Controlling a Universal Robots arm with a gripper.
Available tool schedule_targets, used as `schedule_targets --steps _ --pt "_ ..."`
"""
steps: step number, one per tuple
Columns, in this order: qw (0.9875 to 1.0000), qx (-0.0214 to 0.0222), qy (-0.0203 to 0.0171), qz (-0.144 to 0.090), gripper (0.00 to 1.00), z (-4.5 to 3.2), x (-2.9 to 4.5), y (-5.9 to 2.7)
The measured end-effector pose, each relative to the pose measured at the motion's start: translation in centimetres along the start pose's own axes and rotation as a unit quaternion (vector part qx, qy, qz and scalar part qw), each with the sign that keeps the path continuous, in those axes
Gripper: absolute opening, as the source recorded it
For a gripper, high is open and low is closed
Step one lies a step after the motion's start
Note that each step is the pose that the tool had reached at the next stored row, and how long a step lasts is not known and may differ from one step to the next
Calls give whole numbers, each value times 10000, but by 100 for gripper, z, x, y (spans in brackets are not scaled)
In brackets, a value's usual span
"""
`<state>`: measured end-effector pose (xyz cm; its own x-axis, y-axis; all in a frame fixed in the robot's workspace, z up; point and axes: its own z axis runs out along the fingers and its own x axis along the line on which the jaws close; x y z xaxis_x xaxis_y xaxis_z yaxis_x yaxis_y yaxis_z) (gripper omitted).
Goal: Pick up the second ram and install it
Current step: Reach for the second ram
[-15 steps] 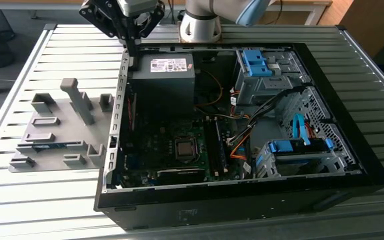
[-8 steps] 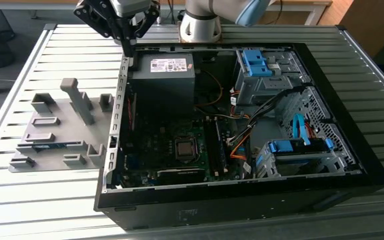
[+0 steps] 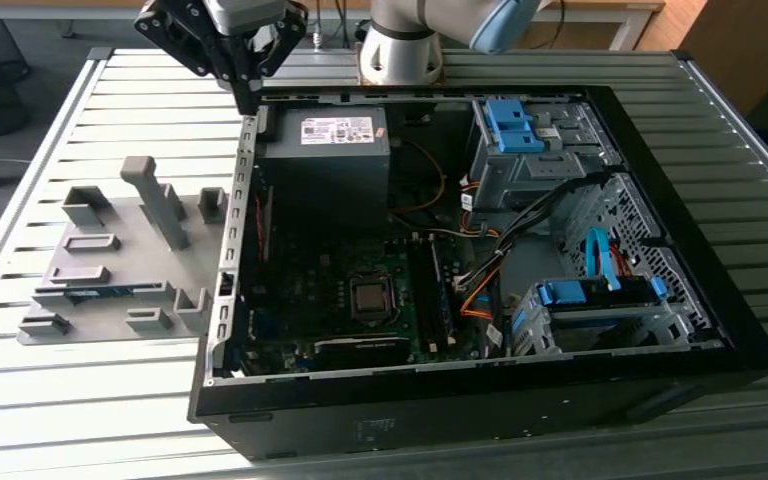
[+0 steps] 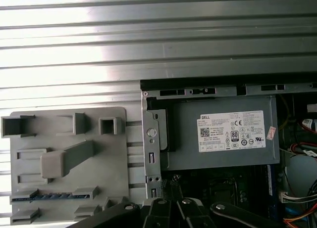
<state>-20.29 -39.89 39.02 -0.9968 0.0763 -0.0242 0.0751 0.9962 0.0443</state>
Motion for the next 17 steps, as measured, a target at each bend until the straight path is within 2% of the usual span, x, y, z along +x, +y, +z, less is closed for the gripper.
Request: schedule_targets --steps 17 --pt "10000 0 3 0 11 9 205 -16"
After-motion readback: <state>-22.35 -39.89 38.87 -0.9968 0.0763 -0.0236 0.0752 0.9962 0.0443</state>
